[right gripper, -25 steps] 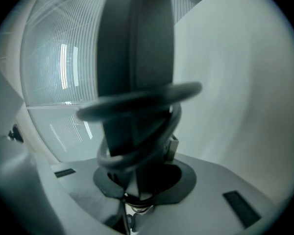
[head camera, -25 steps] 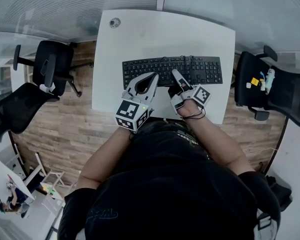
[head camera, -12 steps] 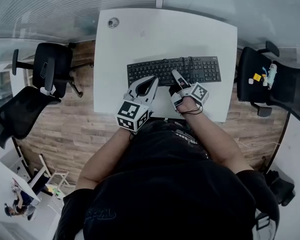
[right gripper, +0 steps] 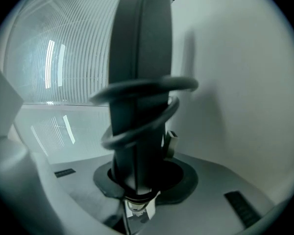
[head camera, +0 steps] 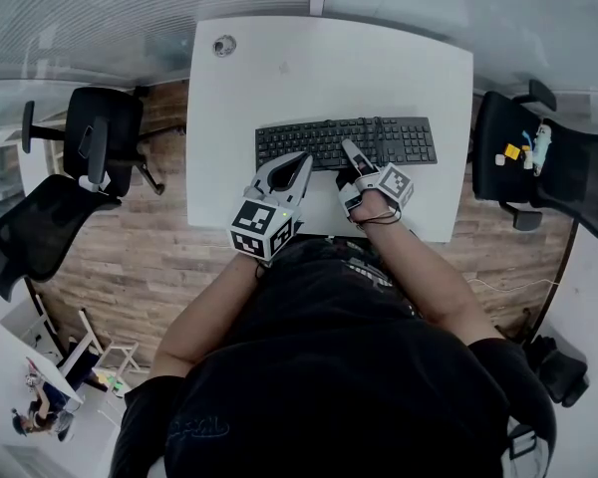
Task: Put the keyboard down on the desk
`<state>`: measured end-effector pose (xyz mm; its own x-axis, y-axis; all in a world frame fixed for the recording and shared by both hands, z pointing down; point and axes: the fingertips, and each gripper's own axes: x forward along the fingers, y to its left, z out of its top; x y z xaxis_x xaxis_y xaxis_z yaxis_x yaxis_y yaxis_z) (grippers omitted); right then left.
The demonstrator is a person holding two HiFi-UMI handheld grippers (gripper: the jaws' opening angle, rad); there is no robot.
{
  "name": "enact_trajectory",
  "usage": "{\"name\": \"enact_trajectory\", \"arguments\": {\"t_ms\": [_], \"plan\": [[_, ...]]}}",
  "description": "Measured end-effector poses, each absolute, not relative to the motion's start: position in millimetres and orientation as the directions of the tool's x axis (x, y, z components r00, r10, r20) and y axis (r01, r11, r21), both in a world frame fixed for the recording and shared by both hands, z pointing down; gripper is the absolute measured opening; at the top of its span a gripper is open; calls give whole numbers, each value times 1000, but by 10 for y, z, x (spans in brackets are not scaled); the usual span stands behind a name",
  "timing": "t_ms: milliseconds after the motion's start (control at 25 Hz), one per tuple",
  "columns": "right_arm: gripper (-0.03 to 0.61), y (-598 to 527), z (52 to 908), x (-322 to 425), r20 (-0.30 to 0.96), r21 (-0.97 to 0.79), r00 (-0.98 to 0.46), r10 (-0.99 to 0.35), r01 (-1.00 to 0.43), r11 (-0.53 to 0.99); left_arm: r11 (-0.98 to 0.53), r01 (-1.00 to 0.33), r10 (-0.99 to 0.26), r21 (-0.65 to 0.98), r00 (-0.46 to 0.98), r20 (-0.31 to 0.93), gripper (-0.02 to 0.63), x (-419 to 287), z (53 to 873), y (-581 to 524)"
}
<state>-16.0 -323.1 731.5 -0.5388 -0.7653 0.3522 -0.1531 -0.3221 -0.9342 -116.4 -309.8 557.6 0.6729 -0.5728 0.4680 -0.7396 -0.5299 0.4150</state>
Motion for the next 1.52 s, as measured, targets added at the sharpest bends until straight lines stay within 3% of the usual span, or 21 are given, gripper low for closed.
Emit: {"name": "enact_trajectory", "arguments": {"t_ms": [640, 840, 1240, 1520], "plan": [[111, -3226, 7376, -130, 375, -924, -545, -750, -155, -350, -523, -734, -558, 433, 679, 476, 15, -1131, 5625, -3084], [161, -3218, 7352, -186, 377, -923, -570, -730, -165, -348, -519, -736, -566, 435, 677, 471, 15, -1130, 5613, -3074], [348, -3129, 7414, -216, 452, -890, -614, -647, -256, -378, -514, -735, -571, 442, 678, 463, 15, -1014, 5586, -3046], [367, -3032, 7451, -214, 518, -855, -623, -586, -359, -374, -505, -739, -583, 446, 673, 456, 15, -967, 5567, -3023]]}}
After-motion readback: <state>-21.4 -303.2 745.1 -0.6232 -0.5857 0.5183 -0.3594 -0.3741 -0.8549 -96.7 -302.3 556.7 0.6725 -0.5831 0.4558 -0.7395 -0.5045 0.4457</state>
